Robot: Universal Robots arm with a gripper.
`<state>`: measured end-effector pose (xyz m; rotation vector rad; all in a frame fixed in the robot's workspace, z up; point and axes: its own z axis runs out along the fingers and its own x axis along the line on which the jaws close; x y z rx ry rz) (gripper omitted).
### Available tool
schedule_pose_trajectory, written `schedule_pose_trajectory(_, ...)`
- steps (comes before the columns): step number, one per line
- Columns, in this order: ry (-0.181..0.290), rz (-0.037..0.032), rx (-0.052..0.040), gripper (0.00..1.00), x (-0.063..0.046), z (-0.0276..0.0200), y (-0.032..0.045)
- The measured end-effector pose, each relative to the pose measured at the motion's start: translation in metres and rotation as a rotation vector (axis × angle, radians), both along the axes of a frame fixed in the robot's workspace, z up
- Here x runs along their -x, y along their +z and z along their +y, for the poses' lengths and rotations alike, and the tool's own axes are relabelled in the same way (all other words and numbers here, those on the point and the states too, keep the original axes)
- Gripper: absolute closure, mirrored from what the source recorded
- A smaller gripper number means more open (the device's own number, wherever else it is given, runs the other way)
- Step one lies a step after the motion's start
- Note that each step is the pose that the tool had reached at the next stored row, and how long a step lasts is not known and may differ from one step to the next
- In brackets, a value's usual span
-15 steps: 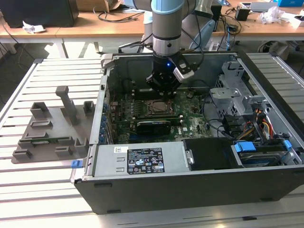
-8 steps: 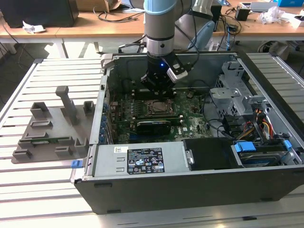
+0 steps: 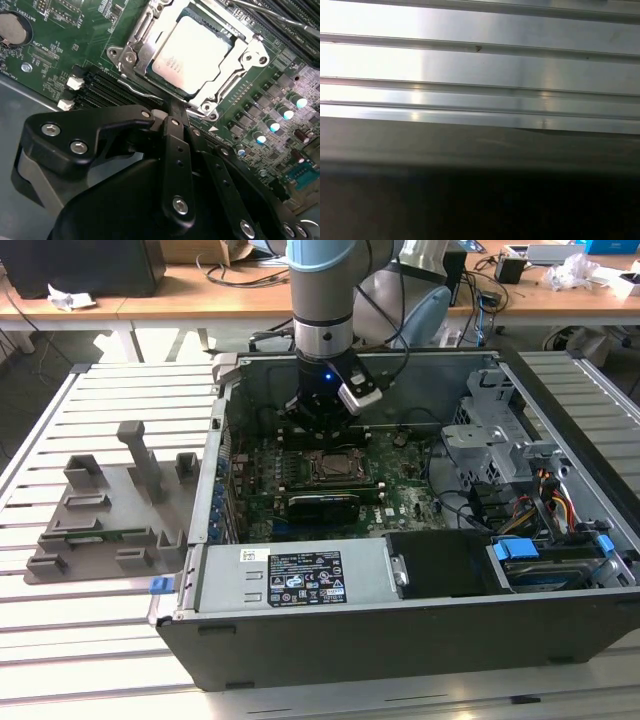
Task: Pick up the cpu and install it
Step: 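Install the first cpu locking lever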
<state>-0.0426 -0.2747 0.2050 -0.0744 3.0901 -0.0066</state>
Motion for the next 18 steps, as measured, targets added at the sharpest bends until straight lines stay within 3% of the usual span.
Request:
schedule_pose_trajectory(11, 0.0, -0.0001, -0.0001, 0.89, -0.0005, 0.0025, 0.0)
schedule_pose_trajectory(18, 0.0, -0.0001, -0.0001, 0.89, -0.0071, 0.0025, 0.0)
